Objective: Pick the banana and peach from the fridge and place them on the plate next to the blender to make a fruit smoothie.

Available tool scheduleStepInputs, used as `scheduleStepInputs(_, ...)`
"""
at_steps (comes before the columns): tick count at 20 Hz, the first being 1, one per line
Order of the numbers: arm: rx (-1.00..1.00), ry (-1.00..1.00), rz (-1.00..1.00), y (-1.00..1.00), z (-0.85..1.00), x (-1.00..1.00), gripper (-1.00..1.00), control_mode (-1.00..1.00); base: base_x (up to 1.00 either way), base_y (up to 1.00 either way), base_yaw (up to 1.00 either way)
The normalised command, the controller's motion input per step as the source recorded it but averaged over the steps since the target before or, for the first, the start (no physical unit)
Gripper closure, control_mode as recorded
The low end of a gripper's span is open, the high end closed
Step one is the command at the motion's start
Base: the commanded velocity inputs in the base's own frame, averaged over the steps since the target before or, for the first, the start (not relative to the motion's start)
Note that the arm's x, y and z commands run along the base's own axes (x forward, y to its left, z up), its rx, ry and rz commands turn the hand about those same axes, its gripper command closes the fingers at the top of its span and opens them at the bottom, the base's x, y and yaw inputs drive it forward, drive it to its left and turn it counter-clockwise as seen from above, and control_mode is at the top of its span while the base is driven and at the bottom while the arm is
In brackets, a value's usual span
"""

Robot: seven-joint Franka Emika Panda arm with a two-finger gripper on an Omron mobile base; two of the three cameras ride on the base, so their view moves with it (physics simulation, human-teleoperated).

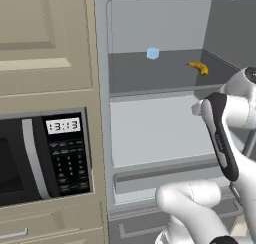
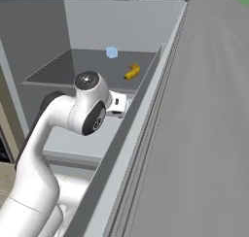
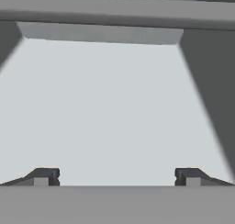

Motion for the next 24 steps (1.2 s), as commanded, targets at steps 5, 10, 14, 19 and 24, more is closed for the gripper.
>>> scheduleStepInputs(5, 0.00, -0.11, -0.02, -0.44, 1.00, 0.12, -1.00, -1.00, 0.00, 0.00, 0.00)
scheduleStepInputs(10, 0.00, 0.00, -0.02, -0.15, 0.75, 0.65, -1.00, -1.00, 0.00, 0.00, 0.00)
scheduleStepInputs(14, 0.00, 0.00, -0.02, 0.00, 0.08, 0.94, -1.00, -1.00, 0.00, 0.00, 0.00)
scheduleStepInputs(19, 0.00, 0.07, 0.00, 0.00, -0.15, 0.91, -1.00, -1.00, 0.00, 0.00, 0.00)
scheduleStepInputs(24, 0.00, 0.09, -0.02, -0.12, -0.27, 0.74, -1.00, -1.00, 0.00, 0.00, 0.00)
